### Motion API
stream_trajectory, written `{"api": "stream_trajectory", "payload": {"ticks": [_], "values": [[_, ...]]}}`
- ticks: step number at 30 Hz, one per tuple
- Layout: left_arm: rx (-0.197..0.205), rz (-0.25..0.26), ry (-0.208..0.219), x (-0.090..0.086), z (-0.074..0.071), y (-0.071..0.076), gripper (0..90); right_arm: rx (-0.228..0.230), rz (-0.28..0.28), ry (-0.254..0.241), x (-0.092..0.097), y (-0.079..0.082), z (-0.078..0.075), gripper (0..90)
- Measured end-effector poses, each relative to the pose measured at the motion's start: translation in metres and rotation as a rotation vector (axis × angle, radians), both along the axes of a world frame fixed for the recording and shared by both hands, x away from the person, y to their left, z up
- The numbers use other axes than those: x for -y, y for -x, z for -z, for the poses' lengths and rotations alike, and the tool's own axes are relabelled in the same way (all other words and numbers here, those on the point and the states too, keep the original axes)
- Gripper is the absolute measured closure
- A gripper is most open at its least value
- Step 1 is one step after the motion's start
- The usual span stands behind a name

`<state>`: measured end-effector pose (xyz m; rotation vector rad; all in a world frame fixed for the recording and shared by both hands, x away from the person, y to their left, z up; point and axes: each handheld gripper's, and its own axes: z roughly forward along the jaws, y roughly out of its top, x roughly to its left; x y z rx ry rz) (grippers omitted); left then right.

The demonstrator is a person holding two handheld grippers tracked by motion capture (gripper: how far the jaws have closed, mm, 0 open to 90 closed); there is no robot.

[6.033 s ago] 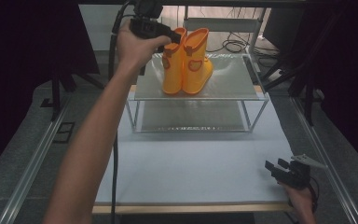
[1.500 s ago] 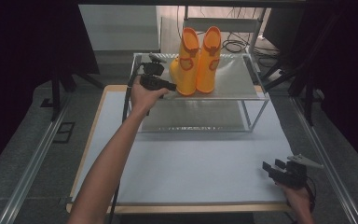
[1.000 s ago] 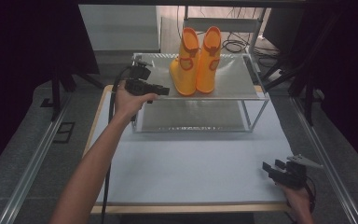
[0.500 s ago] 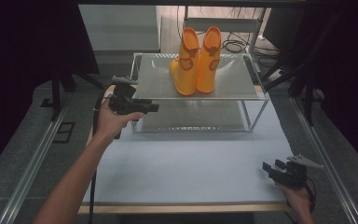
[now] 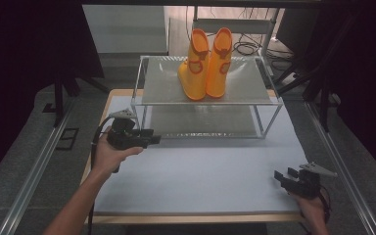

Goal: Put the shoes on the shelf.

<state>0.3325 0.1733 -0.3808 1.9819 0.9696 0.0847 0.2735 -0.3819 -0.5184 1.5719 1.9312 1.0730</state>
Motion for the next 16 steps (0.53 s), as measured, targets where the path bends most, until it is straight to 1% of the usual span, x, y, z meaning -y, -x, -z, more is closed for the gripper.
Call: {"api": "stream_trajectory", "payload": {"ticks": [1, 2, 4, 10, 16], "values": [[0.000, 0.000, 0.000, 0.000, 0.000, 0.000, 54.6, 0.000, 0.000, 0.000, 0.000, 0.000, 0.000, 36.9], [-0.006, -0.001, -0.003, -0.001, 0.006, 0.001, 54.6, -0.001, -0.004, 0.006, 0.001, 0.000, 0.000, 36.9], [-0.008, -0.003, -0.012, -0.002, 0.008, 0.001, 54.5, 0.004, -0.001, 0.005, 0.001, 0.000, 0.000, 37.0], [-0.007, -0.006, -0.010, -0.001, 0.010, 0.002, 53.7, 0.017, 0.005, 0.003, 0.002, 0.000, -0.002, 36.9], [-0.001, -0.016, -0.013, 0.001, 0.015, 0.003, 50.6, 0.025, -0.001, 0.006, 0.001, 0.001, -0.003, 36.8]]}}
